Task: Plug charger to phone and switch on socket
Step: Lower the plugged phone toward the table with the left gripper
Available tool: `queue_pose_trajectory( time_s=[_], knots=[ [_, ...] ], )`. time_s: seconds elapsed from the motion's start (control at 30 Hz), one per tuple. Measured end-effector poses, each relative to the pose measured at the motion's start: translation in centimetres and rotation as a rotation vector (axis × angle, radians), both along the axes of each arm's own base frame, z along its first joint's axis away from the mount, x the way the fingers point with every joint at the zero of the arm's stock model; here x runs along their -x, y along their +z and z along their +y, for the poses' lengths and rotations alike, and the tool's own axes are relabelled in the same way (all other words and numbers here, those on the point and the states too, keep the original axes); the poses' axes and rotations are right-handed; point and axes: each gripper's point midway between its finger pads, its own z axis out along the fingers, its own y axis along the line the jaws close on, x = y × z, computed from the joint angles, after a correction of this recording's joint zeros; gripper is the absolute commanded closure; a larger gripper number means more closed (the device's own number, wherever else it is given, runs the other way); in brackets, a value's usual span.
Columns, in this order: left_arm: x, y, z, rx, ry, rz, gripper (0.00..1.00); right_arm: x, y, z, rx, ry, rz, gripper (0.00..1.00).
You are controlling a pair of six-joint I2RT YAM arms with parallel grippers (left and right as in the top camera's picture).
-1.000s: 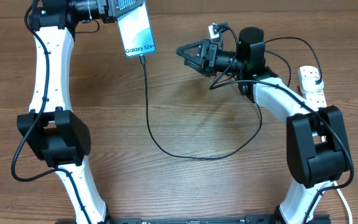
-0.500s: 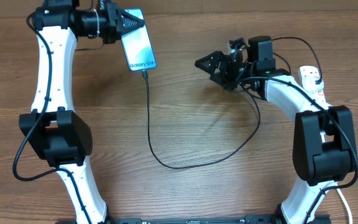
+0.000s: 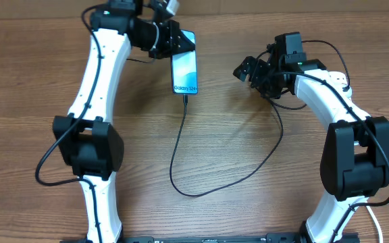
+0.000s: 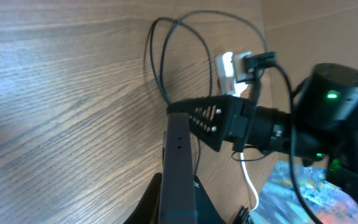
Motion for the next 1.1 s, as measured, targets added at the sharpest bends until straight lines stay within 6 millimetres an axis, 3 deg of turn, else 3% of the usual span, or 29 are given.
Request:
queue_pose_trajectory(
  time_s=[0.13,0.3,0.5,0.7,0.9,1.1],
  knots=[
    [-0.8,-3.6,-0.4,-0.013,-0.004,0.056,0.95,-0.1,-0.3,-0.9,0.051,-0.018,-0.004,0.00],
    [-1.9,-9.5,-1.1,0.025,-0.024,0.145,0.96,-0.3,-0.4,-1.4,0.080,-0.028,-0.010,0.00],
    [-1.9,-15.4,-1.9,0.074,-0.028,0.269,0.96,-0.3,-0.5,-1.6,0.095,-0.033,-0.013,0.00],
    [-1.9,-17.7,-2.2,0.081,-0.023,0.309,0.96,-0.4,-0.5,-1.7,0.101,-0.036,-0.014,0.00],
    [-1.7,-19.4,-2.6,-0.034,0.021,0.328,0.96,-0.4,-0.5,-1.7,0.102,-0.036,-0.014,0.00],
    [-1.0,-20.5,-4.8,-0.131,0.019,0.311,0.96,-0.4,-0.5,-1.7,0.102,-0.037,-0.014,0.00]
  ],
)
